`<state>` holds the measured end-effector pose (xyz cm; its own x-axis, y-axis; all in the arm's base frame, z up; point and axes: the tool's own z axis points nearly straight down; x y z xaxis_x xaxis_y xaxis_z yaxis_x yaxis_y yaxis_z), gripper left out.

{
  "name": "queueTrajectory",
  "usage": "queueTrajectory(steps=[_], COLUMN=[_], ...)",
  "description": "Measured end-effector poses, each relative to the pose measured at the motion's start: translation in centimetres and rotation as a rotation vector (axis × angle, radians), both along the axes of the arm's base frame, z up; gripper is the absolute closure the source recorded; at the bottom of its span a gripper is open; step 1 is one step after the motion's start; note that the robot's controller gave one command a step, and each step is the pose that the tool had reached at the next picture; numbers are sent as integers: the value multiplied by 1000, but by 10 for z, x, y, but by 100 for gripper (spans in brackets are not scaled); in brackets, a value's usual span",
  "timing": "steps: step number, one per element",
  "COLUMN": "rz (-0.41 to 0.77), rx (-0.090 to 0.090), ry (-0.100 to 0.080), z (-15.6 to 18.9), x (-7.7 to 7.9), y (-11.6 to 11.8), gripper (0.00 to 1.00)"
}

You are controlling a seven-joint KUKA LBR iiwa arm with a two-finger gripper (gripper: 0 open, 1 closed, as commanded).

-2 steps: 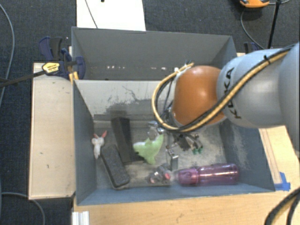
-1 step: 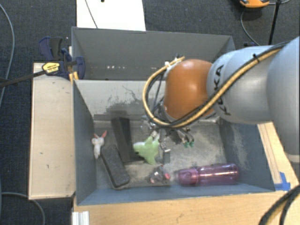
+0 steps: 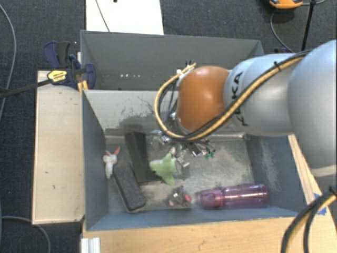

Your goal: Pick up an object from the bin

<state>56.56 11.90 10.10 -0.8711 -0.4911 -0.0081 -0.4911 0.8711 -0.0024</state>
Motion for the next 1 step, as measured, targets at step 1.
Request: queueTrajectory(steps=[1], rz=[-52], rx=[-1], ry=[2], z=[-28], x=[10], y=[-3], gripper=[100])
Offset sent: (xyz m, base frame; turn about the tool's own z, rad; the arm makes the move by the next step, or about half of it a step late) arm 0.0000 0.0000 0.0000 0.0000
